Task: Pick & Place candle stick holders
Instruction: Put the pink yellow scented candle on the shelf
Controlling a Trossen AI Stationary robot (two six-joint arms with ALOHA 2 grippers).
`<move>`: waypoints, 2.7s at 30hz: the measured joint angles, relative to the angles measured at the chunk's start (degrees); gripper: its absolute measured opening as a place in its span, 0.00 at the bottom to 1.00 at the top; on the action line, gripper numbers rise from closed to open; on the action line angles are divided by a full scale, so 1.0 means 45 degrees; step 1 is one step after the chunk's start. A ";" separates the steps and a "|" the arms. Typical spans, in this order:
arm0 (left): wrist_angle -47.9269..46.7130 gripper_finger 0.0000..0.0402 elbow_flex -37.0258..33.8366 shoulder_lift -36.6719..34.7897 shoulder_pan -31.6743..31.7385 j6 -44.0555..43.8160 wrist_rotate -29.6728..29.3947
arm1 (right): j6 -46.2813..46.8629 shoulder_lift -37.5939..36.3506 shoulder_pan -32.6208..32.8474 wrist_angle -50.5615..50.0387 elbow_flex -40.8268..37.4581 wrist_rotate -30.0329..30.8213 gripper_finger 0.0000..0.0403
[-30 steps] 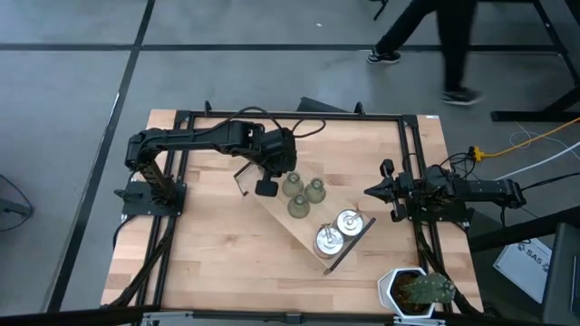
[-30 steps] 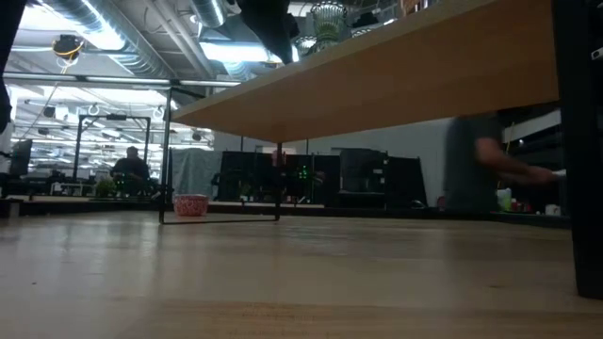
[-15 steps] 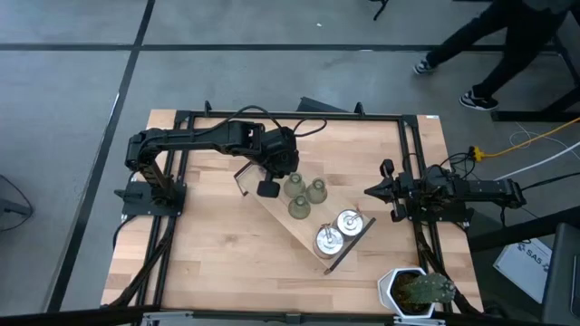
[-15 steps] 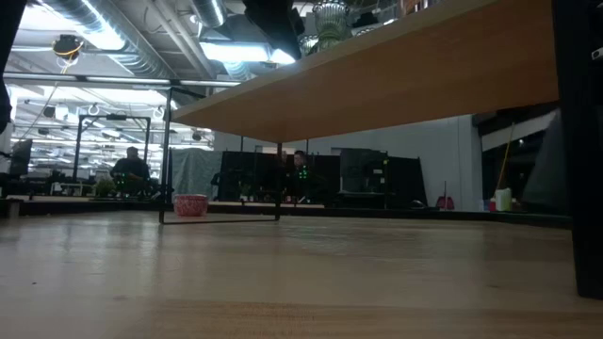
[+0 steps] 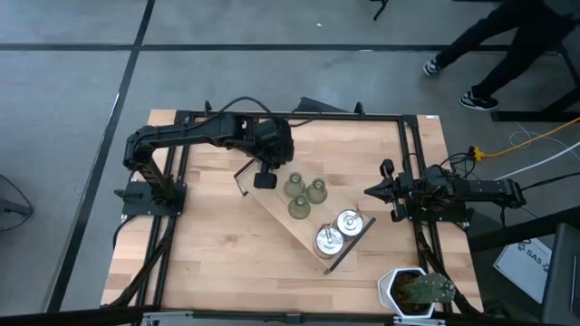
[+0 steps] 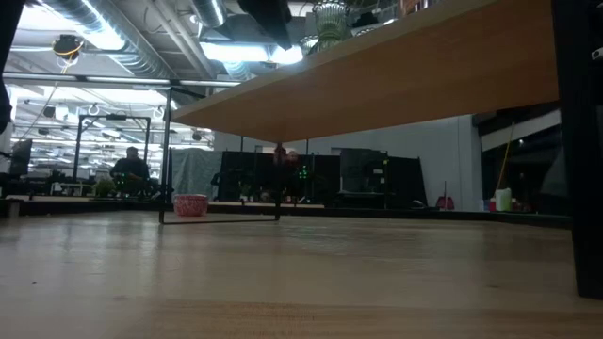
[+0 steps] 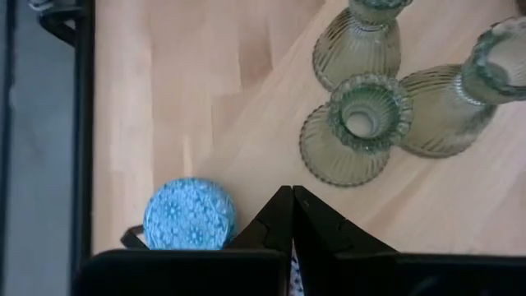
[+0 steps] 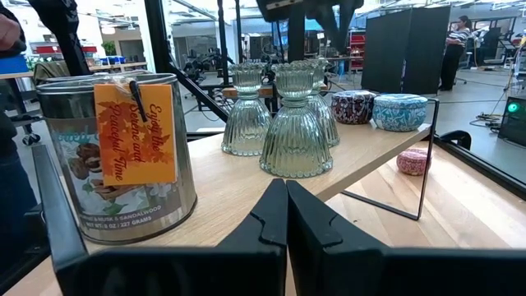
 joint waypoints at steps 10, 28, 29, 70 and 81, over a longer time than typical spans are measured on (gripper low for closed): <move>-0.0641 0.00 -0.0009 -0.0795 0.1036 -0.0180 0.0813 | 0.0000 0.0000 -0.0001 -0.0005 -0.0001 0.0005 0.00; -0.0250 0.00 -0.3688 -0.2824 0.3863 -0.0210 0.0133 | 0.0000 0.0000 -0.0002 -0.0005 0.0000 0.0005 0.00; -0.0093 0.00 -0.3955 -0.2942 0.4025 -0.0236 0.0133 | 0.0000 0.0000 0.0001 -0.0003 0.0000 0.0005 0.00; 0.1029 0.31 -0.8661 -0.3624 0.7554 -0.1154 0.0240 | 0.0000 0.0000 -0.0004 0.0000 0.0000 0.0005 0.00; 0.3148 0.58 -1.0290 -0.3619 0.7916 -0.0498 0.0458 | 0.0000 0.0000 0.0001 -0.0001 -0.0004 0.0005 0.00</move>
